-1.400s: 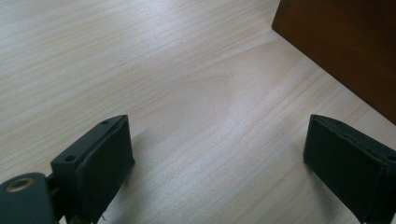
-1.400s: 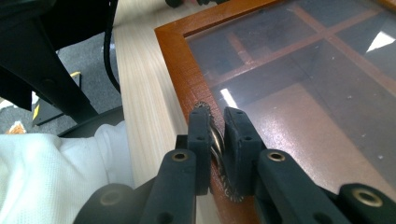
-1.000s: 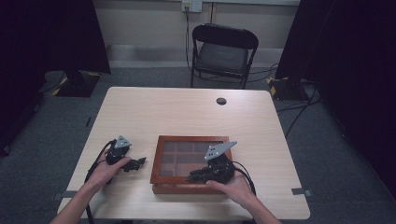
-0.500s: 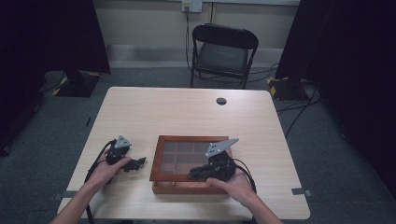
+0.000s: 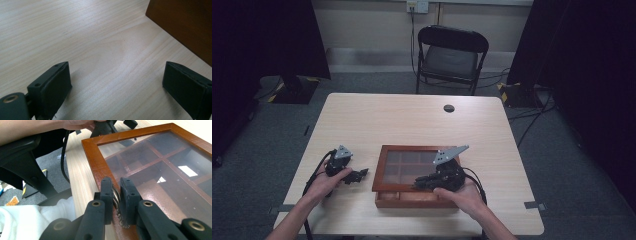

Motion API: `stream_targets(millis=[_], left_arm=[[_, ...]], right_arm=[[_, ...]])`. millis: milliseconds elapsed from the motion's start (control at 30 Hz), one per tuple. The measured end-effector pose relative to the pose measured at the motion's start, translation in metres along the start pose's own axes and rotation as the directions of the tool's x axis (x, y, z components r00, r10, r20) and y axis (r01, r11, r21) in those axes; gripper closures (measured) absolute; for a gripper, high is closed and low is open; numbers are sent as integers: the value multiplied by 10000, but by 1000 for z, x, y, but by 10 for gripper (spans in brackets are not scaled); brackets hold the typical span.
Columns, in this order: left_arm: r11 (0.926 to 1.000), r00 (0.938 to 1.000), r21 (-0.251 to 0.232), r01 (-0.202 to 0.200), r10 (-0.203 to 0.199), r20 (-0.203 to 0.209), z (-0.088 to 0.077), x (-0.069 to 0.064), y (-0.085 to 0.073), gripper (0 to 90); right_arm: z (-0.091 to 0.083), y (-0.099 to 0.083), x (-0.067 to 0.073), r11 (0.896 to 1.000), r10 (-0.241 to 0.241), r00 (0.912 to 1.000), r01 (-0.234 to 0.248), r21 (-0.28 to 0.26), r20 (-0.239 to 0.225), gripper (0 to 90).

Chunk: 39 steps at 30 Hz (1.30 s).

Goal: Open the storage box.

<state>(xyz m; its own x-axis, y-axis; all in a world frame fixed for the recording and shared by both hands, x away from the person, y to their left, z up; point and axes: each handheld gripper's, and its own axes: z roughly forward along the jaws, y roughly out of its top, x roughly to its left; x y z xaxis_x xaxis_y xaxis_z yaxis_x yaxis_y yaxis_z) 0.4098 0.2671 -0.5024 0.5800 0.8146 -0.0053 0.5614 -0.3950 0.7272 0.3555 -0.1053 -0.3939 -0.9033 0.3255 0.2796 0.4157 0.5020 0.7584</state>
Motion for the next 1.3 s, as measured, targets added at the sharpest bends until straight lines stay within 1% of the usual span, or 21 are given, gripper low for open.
stream_targets(millis=[333,533,1300], left_arm=[[10000,10000,0,-1,1,0,0,0,0,74],[10000,10000,0,1,-1,1,0,0,0,74],[10000,10000,2,-4,4,-1,0,0,0,74]], right_arm=[[-4,4,-1,9999,-23,10000,22,-169,-26,816],[-4,5,-1,9999,-2,10000,1,-137,-27,816],[-14,19,-1,9989,116,9998,-108,-461,168,816]])
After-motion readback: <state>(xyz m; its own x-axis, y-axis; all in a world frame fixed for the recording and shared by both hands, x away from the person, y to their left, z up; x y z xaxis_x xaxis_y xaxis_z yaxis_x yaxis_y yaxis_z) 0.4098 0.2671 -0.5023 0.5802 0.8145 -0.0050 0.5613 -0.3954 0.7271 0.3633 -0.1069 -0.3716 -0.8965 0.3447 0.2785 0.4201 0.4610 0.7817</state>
